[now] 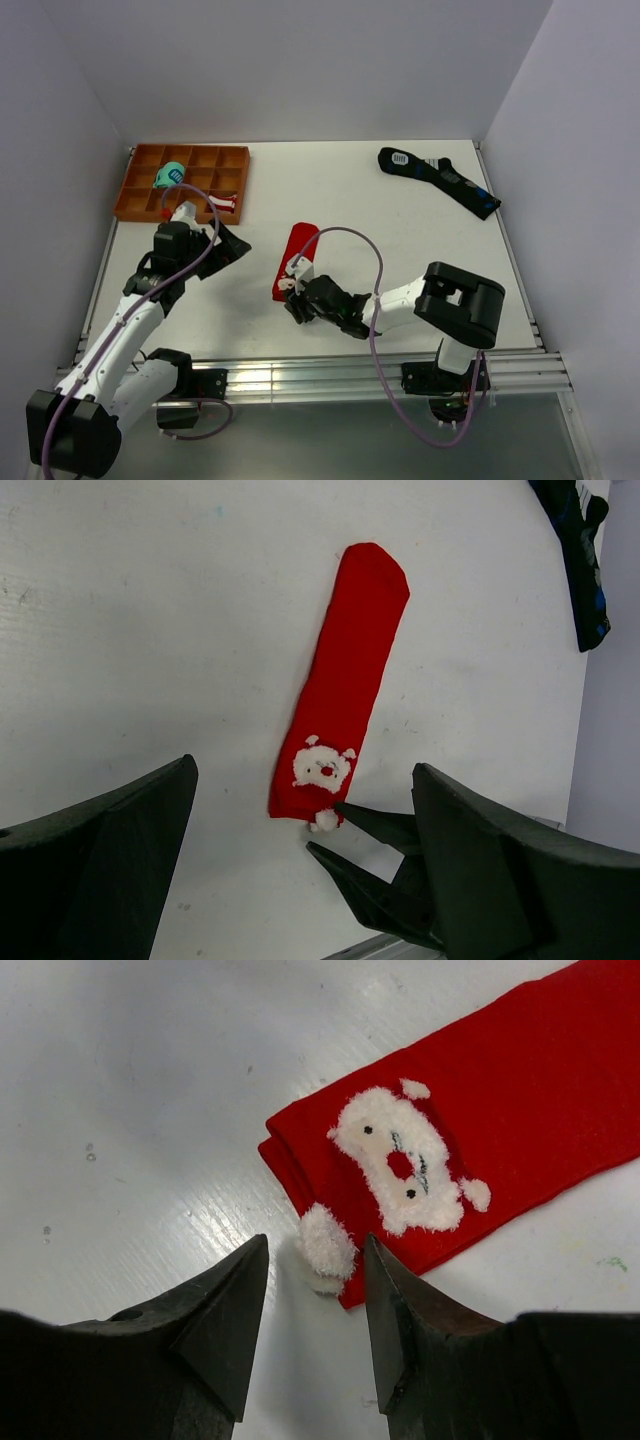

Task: Roll the socks
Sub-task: Roll the sock at the center of the board.

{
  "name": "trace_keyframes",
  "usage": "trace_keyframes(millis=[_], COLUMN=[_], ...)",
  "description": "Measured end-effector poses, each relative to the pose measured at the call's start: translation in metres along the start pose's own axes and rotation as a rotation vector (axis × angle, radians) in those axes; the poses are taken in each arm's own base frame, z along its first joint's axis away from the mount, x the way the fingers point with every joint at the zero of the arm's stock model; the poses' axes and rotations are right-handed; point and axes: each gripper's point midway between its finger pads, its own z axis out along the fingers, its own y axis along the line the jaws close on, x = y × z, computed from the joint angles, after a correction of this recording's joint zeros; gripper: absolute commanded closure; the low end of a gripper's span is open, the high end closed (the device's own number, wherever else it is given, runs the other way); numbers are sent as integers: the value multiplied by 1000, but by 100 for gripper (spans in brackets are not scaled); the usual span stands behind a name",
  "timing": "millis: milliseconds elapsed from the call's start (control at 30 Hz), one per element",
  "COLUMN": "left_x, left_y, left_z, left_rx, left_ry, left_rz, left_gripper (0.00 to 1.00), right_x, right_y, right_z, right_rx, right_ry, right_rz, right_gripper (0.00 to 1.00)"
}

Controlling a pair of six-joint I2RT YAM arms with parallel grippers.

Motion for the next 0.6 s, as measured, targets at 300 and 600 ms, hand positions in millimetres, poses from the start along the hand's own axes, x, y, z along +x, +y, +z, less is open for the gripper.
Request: trace_keyframes(millis=[300, 600], left_x=[1, 9], left_y=[-2, -3], left_z=[2, 6], left_rx=[6, 4], left_ry=[3, 19], left_rz=[-4, -2], left_gripper=[6, 7], right_x=[7, 7], right_y=[3, -1], right_z=[3, 5], right_rx=[29, 69], right_ry=[-11, -29], right_rz=[4, 7], right_gripper=[52, 53])
